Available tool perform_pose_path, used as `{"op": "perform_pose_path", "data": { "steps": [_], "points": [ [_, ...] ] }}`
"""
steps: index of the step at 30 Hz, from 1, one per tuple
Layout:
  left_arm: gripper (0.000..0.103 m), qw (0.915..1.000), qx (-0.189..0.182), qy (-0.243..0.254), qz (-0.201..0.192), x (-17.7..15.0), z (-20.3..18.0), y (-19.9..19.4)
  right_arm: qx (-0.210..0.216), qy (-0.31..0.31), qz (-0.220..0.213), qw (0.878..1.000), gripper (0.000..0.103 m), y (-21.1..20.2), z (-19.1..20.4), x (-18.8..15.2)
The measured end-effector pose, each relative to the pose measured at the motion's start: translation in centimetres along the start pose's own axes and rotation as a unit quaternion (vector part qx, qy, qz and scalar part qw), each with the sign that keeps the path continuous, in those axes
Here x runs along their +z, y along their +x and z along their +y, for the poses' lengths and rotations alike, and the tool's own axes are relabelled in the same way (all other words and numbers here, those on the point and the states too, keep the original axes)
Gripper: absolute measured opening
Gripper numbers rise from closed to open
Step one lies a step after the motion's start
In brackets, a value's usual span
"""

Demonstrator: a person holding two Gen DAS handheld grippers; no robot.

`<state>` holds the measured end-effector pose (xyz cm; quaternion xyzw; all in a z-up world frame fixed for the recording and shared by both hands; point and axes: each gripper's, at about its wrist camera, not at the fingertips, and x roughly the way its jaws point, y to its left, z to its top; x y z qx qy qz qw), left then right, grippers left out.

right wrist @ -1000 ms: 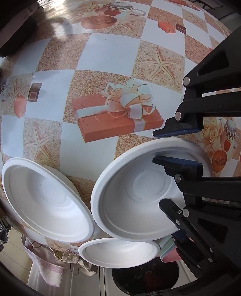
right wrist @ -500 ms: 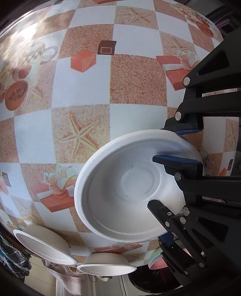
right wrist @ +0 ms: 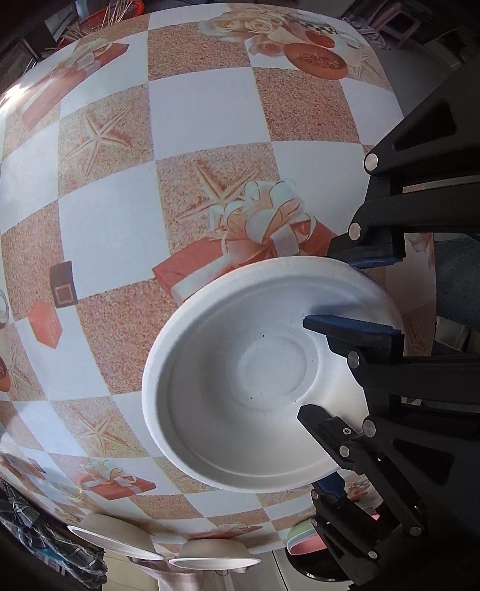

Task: Organize plates and bowls
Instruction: 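Carry the white bowl across the table and set it down, then move both grippers toward another white bowl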

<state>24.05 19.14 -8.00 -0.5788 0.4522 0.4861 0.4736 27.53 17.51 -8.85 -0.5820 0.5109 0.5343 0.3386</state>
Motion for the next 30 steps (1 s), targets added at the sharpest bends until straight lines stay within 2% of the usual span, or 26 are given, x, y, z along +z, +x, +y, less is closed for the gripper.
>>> {"op": "perform_pose_path", "data": {
  "steps": [2, 4, 6, 8, 9, 11, 12, 13, 15, 23, 25, 26, 30],
  "points": [
    [0.027, 1.0000, -0.001, 0.007, 0.001, -0.5, -1.1, 0.0, 0.001, 0.007, -0.001, 1.000, 0.023, 0.1, -1.0, -0.4],
    [0.031, 0.9999, 0.001, 0.013, -0.001, -1.4, -1.5, -0.1, 0.005, 0.012, -0.002, 1.000, 0.023, 0.3, -1.4, -0.9],
    [0.040, 0.9998, 0.003, 0.020, -0.006, -3.3, -0.7, -0.9, 0.002, 0.013, -0.008, 1.000, 0.023, 0.3, -2.4, -2.0],
    [0.057, 0.9995, 0.005, 0.025, -0.016, -3.2, -0.4, -1.8, -0.001, 0.013, -0.013, 1.000, 0.023, -0.1, -3.6, -2.1],
    [0.059, 0.9994, 0.006, 0.027, -0.021, -3.4, 0.1, -2.3, 0.001, 0.017, -0.015, 1.000, 0.023, -0.2, -4.0, -1.6],
    [0.060, 0.9993, 0.001, 0.028, -0.024, -3.5, 0.8, -2.8, 0.004, 0.027, -0.019, 0.999, 0.039, -1.2, -4.1, -2.5],
    [0.061, 0.9994, -0.004, 0.027, -0.023, -2.4, 2.2, -3.0, 0.003, 0.033, -0.027, 0.999, 0.066, -1.6, -4.8, -3.1],
    [0.061, 0.9993, -0.008, 0.027, -0.023, -2.5, 2.6, -3.3, 0.000, 0.037, -0.039, 0.999, 0.077, -1.9, -5.0, -3.4],
    [0.062, 0.9992, -0.013, 0.026, -0.025, -3.0, 3.7, -3.9, -0.005, 0.044, -0.054, 0.998, 0.077, -3.0, -5.6, -3.4],
    [0.068, 0.9964, -0.064, 0.050, -0.026, -5.5, 6.6, -5.8, 0.002, 0.110, -0.065, 0.992, 0.080, -5.6, -8.0, -4.6],
    [0.068, 0.9956, -0.066, 0.060, -0.029, -6.6, 7.7, -6.8, 0.000, 0.114, -0.069, 0.991, 0.080, -6.1, -7.5, -5.0],
    [0.068, 0.9955, -0.064, 0.062, -0.032, -6.9, 8.6, -7.2, 0.000, 0.113, -0.071, 0.991, 0.080, -7.1, -7.4, -4.2],
    [0.068, 0.9963, -0.056, 0.046, -0.046, -6.3, 10.4, -8.4, 0.012, 0.101, -0.080, 0.992, 0.080, -9.6, -5.5, -2.9]
  ]
}}
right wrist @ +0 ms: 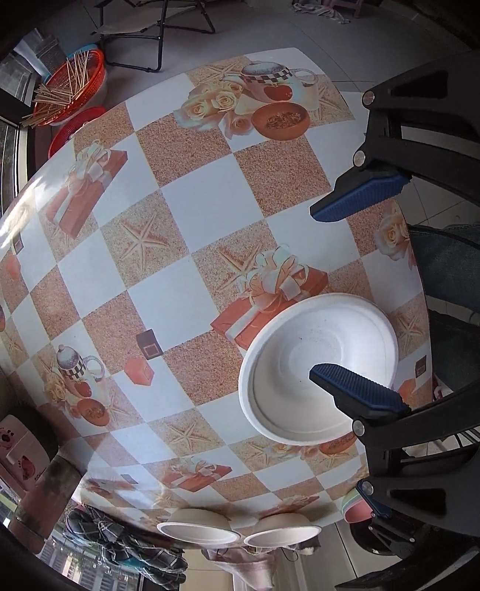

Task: Organize plates and bowls
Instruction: 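Move both grippers toward another white bowl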

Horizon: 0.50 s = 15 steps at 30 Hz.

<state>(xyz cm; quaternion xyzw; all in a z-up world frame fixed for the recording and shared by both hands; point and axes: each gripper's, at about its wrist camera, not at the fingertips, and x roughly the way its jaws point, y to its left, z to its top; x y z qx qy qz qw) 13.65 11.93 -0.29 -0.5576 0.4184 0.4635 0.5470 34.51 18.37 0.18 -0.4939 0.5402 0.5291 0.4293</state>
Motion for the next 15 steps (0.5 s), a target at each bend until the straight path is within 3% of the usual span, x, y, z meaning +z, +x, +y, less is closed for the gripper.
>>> {"op": "perform_pose_path", "data": {
  "steps": [7, 15],
  "points": [
    [0.068, 0.9959, 0.024, -0.066, -0.058, 2.3, 6.2, -3.0, 0.048, -0.042, 0.007, 0.998, 0.080, -1.5, 7.0, 2.8],
    [0.068, 0.9807, 0.074, -0.147, -0.106, 6.5, 14.6, -5.5, 0.077, -0.071, 0.019, 0.994, 0.080, -0.8, 15.4, 5.0]
  ]
}}
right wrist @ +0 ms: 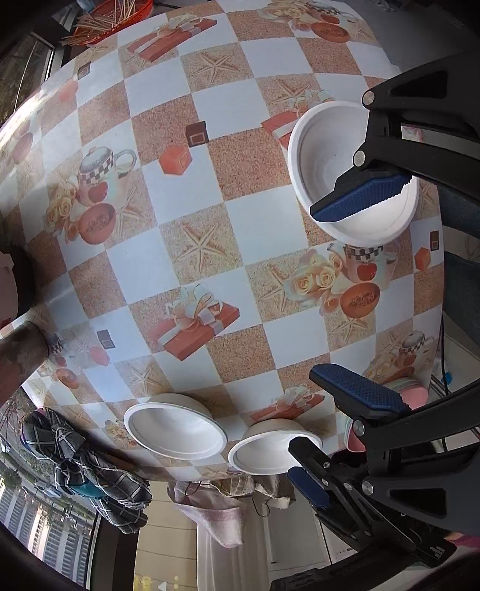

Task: Organize plates and bowls
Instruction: 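Move both grippers toward another white bowl, then close both grippers on the rim of the second white bowl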

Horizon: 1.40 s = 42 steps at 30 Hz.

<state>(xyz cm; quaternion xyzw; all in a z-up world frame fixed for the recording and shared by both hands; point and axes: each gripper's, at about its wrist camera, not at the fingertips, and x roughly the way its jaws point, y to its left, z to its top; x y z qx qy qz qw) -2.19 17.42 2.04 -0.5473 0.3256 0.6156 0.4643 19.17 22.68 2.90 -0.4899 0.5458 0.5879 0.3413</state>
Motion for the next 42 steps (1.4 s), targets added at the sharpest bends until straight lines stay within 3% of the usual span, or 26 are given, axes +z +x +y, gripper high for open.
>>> {"op": "perform_pose_path", "data": {
  "steps": [5, 10, 17, 28, 30, 32, 36, 38, 42],
  "points": [
    [0.068, 0.9987, 0.035, -0.037, -0.009, 4.4, 3.6, 1.8, -0.010, -0.020, -0.001, 1.000, 0.080, 2.0, 3.7, 2.9],
    [0.068, 0.9967, 0.034, -0.074, -0.001, 7.5, 6.0, 4.4, -0.020, -0.024, -0.001, 1.000, 0.080, 4.4, 5.9, 5.8],
    [0.068, 0.9969, 0.051, -0.058, 0.017, 10.2, 6.8, 7.9, -0.021, -0.016, 0.005, 1.000, 0.080, 7.8, 7.3, 8.9],
    [0.068, 0.9961, 0.065, -0.037, 0.046, 11.5, 6.8, 11.6, -0.009, -0.028, 0.009, 1.000, 0.080, 10.8, 8.7, 11.0],
    [0.058, 0.9961, 0.067, -0.031, 0.048, 11.7, 6.4, 11.8, -0.005, -0.028, 0.009, 1.000, 0.079, 11.0, 8.8, 11.1],
    [0.036, 0.9959, 0.061, -0.029, 0.060, 11.7, 6.2, 12.0, -0.001, -0.028, 0.011, 1.000, 0.059, 11.2, 8.9, 11.2],
    [0.028, 0.9966, 0.055, -0.017, 0.059, 11.3, 5.0, 11.8, 0.033, -0.015, 0.018, 0.999, 0.032, 11.4, 8.3, 11.2],
    [0.024, 0.9969, 0.045, -0.005, 0.064, 10.9, 3.9, 11.6, 0.034, -0.007, 0.026, 0.999, 0.025, 11.4, 7.7, 11.1],
    [0.023, 0.9966, 0.036, 0.022, 0.071, 9.1, 1.0, 11.6, 0.027, -0.010, 0.037, 0.999, 0.022, 11.3, 6.2, 10.0]
  ]
}}
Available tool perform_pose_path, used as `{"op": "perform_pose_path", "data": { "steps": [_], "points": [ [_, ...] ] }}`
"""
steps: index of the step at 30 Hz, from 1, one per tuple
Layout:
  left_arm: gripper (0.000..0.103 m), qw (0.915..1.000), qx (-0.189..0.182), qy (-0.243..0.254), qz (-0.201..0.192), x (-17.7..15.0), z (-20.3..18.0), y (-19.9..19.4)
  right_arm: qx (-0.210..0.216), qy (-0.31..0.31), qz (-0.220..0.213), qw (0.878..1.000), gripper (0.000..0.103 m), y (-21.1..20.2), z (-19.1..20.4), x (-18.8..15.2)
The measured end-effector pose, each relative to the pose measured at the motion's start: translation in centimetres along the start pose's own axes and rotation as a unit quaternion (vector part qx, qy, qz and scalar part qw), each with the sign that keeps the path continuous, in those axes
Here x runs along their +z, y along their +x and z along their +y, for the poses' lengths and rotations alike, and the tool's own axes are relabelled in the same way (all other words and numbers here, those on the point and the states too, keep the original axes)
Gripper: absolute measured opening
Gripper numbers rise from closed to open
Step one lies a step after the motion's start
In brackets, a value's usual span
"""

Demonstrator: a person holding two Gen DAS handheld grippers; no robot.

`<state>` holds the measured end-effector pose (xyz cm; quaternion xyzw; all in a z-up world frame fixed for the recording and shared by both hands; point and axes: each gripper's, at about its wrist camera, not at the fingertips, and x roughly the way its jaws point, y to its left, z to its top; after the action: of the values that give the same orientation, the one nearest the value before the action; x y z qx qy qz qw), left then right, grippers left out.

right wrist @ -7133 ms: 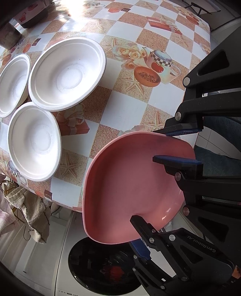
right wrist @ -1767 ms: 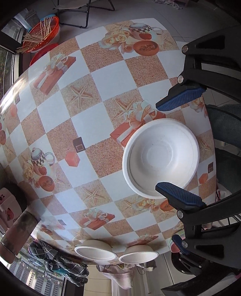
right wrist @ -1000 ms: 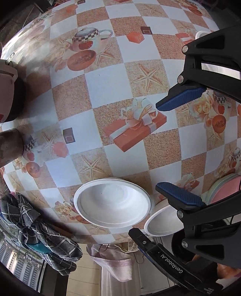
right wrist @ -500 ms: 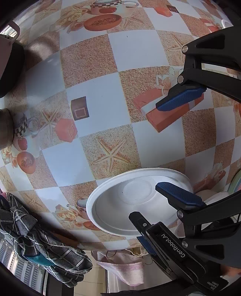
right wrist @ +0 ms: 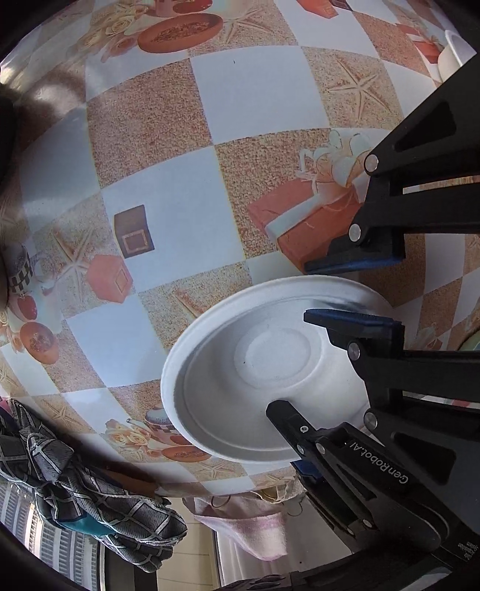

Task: Organize plates and bowls
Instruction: 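Close both grippers on the rim of the second white bowl, then carry the held bowl over the first white bowl and lower it in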

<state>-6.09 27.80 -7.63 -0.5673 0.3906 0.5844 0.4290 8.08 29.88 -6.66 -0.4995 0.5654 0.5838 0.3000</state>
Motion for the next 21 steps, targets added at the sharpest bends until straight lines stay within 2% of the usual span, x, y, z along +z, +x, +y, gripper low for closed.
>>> {"op": "perform_pose_path", "data": {
  "steps": [2, 3, 7, 16, 21],
  "points": [
    [0.023, 0.9998, 0.006, 0.017, 0.002, -1.5, -1.9, 0.0, -0.006, -0.010, 0.005, 1.000, 0.022, -0.2, -0.6, -1.2],
    [0.023, 0.9999, 0.002, 0.017, 0.002, -2.3, -2.4, -0.1, -0.020, -0.017, 0.005, 1.000, 0.022, -0.3, -0.9, -2.0],
    [0.023, 0.9998, 0.001, 0.019, 0.002, -6.2, -4.2, -0.2, -0.029, -0.027, 0.011, 0.999, 0.022, -0.6, -2.9, -5.2],
    [0.024, 0.9994, -0.006, -0.008, 0.034, -16.4, -5.1, -0.3, -0.049, -0.059, 0.045, 0.996, 0.022, -0.3, -5.1, -13.2],
    [0.025, 0.9982, -0.012, 0.007, 0.059, -21.7, -5.5, -0.1, -0.059, -0.075, 0.066, 0.993, 0.022, 0.4, -5.6, -17.8]
  ]
}}
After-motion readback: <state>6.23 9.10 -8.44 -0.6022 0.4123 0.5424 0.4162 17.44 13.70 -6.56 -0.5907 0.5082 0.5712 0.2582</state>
